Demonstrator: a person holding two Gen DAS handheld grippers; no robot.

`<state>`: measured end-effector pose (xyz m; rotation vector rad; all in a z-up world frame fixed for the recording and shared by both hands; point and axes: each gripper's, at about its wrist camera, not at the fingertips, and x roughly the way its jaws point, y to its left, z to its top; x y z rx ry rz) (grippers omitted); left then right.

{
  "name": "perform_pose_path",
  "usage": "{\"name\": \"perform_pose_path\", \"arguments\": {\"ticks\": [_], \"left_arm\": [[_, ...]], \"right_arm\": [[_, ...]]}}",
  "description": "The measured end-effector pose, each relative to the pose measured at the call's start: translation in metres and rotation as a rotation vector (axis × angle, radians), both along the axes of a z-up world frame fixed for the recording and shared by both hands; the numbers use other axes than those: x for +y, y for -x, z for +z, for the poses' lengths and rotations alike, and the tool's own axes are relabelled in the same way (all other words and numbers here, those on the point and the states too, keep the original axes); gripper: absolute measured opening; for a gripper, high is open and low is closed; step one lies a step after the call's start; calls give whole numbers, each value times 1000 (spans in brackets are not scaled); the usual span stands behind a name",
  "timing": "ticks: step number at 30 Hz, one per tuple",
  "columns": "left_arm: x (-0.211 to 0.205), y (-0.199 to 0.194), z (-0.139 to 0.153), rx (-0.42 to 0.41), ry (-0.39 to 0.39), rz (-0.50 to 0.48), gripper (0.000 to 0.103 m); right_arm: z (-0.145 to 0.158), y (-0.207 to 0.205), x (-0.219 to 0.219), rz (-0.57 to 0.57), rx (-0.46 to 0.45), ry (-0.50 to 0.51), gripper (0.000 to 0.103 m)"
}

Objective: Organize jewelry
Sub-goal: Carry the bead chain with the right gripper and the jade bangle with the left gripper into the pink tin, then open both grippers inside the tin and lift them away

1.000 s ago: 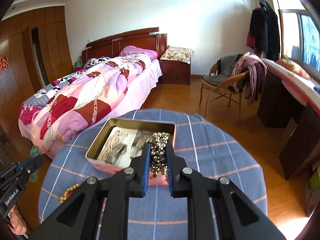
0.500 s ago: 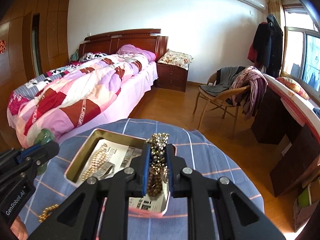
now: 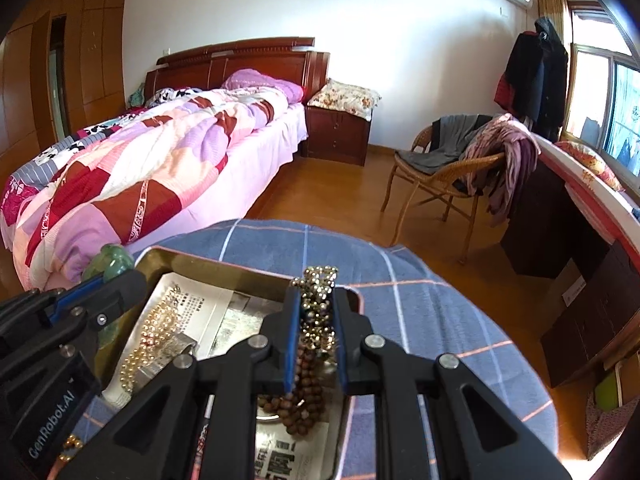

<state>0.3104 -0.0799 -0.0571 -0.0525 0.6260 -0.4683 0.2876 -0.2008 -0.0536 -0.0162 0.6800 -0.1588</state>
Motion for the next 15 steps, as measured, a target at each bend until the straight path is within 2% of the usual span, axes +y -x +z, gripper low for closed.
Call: {"name": "perform_pose_path", "arguments": {"ticks": [8, 12, 15], "left_arm": [[-11, -8, -27, 50, -43, 2, 7], [-13, -8, -29, 42, -79, 17, 7], [-12, -10, -30, 50, -96, 44, 10]], "right_arm": [[-24, -11, -1, 0, 48, 14, 18], [-29, -10, -1, 9, 50, 24, 19], [-30, -7, -2, 18, 44, 15, 27]]}}
